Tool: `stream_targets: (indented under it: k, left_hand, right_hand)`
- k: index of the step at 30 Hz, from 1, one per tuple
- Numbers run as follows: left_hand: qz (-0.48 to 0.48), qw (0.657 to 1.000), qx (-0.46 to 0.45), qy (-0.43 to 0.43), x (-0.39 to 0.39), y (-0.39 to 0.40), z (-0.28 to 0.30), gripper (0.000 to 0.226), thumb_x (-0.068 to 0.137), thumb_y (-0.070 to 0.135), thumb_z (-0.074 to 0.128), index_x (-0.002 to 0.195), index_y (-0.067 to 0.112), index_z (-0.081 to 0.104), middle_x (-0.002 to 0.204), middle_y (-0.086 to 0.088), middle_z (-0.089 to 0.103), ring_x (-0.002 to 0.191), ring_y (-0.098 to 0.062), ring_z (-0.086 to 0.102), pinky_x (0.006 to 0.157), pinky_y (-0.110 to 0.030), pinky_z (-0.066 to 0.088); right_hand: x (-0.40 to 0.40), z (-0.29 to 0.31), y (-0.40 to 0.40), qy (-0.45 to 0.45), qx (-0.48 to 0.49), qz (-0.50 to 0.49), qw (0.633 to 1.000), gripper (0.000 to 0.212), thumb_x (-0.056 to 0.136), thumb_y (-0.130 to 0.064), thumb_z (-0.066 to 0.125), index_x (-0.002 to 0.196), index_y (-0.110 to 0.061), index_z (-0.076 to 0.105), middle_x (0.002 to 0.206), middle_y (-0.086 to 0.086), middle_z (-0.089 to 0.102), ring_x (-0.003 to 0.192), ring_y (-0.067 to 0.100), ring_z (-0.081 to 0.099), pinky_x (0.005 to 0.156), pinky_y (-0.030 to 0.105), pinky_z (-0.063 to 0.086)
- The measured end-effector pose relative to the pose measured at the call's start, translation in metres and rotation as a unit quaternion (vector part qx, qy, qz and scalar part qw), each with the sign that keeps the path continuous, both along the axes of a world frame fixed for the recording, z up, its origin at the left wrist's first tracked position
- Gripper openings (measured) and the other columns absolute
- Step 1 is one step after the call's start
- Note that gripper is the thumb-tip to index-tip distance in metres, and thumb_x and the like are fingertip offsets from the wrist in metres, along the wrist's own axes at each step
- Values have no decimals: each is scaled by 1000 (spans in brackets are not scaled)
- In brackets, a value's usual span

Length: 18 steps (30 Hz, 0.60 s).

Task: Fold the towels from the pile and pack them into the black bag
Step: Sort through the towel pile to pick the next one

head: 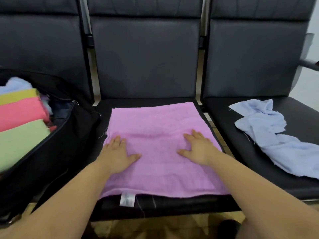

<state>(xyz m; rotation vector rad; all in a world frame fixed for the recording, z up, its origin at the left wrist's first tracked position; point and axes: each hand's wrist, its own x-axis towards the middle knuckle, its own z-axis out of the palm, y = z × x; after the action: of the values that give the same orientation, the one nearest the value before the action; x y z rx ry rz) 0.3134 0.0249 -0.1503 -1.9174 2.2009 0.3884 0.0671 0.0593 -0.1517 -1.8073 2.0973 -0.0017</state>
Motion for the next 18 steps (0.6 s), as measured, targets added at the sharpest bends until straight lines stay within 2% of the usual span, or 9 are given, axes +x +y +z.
stream_targets:
  k: [3, 5, 7, 9, 11, 12, 15, 18]
  left_hand:
    - [7, 1000, -19, -19, 2, 3, 5, 87, 93, 64, 32, 152, 7, 5, 160, -14, -4, 148, -26, -2, 120, -37, 7]
    - [13, 1000, 2, -22, 8, 10, 18, 77, 93, 59, 40, 149, 9, 22, 158, -13, 14, 145, -27, 17, 116, -36, 21]
    - [36, 999, 8, -16, 23, 15, 31, 59, 88, 54, 54, 132, 14, 47, 139, -7, 42, 124, -24, 46, 101, -34, 40]
    - [49, 998, 29, -16, 43, 20, 39, 41, 82, 51, 65, 101, 15, 60, 105, 0, 62, 90, -15, 60, 78, -27, 47]
    - [57, 995, 71, -29, 57, 22, 41, 41, 79, 51, 69, 82, 11, 62, 72, 2, 65, 58, -9, 60, 58, -23, 43]
    - [68, 993, 93, -27, 61, 25, 41, 42, 79, 51, 69, 81, 10, 63, 66, 3, 65, 50, -9, 59, 55, -22, 43]
    - [83, 989, 120, 0, 64, 36, 36, 43, 78, 52, 70, 86, 10, 66, 69, 2, 69, 46, -8, 61, 62, -22, 49]
    - [77, 989, 119, 49, 66, 47, 28, 39, 78, 47, 72, 87, 10, 68, 66, 4, 67, 46, -8, 57, 60, -21, 47]
  right_hand:
    - [0, 8, 5, -30, -43, -4, 999, 80, 90, -53, 54, 153, -24, 14, 161, 7, -2, 148, 25, -1, 119, 45, 9]
    - [-1, 17, 14, -51, -42, 3, 998, 76, 90, -49, 57, 152, -24, 20, 161, 4, 7, 148, 21, 7, 119, 39, 14]
    - [-10, 26, 24, -56, -22, -14, 998, 75, 88, -43, 63, 150, -22, 26, 158, 2, 21, 142, 19, 26, 113, 31, 27]
    - [-24, 36, 34, -50, 11, -67, 996, 79, 84, -37, 69, 148, -18, 29, 150, 4, 34, 127, 21, 47, 101, 29, 41]
    - [-38, 42, 43, -46, 42, -122, 991, 78, 81, -31, 73, 145, -12, 33, 140, 5, 45, 113, 21, 56, 90, 28, 46]
    - [-44, 43, 46, -36, 55, -140, 988, 75, 80, -30, 75, 141, -10, 37, 131, 6, 51, 107, 22, 57, 87, 29, 48]
    - [-58, 41, 54, -42, 95, -180, 978, 61, 77, -28, 78, 124, -6, 46, 101, 7, 57, 93, 22, 60, 79, 33, 54]
    - [-65, 38, 63, -74, 122, -203, 969, 48, 77, -29, 79, 109, -6, 52, 87, 7, 62, 72, 17, 61, 56, 26, 51]
